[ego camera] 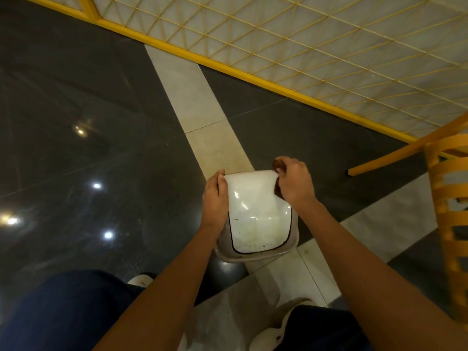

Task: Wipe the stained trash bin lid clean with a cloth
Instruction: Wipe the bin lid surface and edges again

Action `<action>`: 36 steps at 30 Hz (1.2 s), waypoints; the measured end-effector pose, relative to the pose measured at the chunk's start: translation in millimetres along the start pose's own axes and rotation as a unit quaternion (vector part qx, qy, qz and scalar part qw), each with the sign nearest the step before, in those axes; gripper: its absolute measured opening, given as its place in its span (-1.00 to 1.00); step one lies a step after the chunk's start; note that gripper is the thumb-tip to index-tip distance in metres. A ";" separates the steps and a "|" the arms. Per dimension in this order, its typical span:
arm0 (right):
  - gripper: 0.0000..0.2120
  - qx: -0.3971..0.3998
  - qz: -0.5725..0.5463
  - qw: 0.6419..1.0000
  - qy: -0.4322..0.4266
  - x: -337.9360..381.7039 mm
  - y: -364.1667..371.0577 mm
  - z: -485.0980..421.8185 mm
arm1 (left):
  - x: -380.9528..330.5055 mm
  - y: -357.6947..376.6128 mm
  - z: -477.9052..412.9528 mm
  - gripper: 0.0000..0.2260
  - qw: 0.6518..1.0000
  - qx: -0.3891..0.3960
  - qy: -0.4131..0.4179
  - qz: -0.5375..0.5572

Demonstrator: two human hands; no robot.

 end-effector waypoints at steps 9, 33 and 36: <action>-0.70 -0.026 -0.072 0.997 0.031 -17.4 3.3 -2.8 | -12.4 6.2 -19.6 -0.63 0.987 0.071 0.039 -0.136; -0.68 -0.044 -0.143 0.989 -0.016 -32.4 -1.4 19.2 | -21.3 25.1 -19.0 -0.60 0.973 0.109 0.028 -0.201; -0.66 -0.081 -0.190 0.978 -0.006 -40.8 -0.9 46.4 | -22.3 24.0 -16.5 -0.60 0.975 0.106 0.023 -0.193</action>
Point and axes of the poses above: each hand's wrist, its own z-axis away from the middle knuckle, its own y-axis out of the palm, x = y × z, the point moved 10 cm from there along -z, towards the middle knuckle, and after that the axes turned 13 degrees about y, right-handed, at the moved point
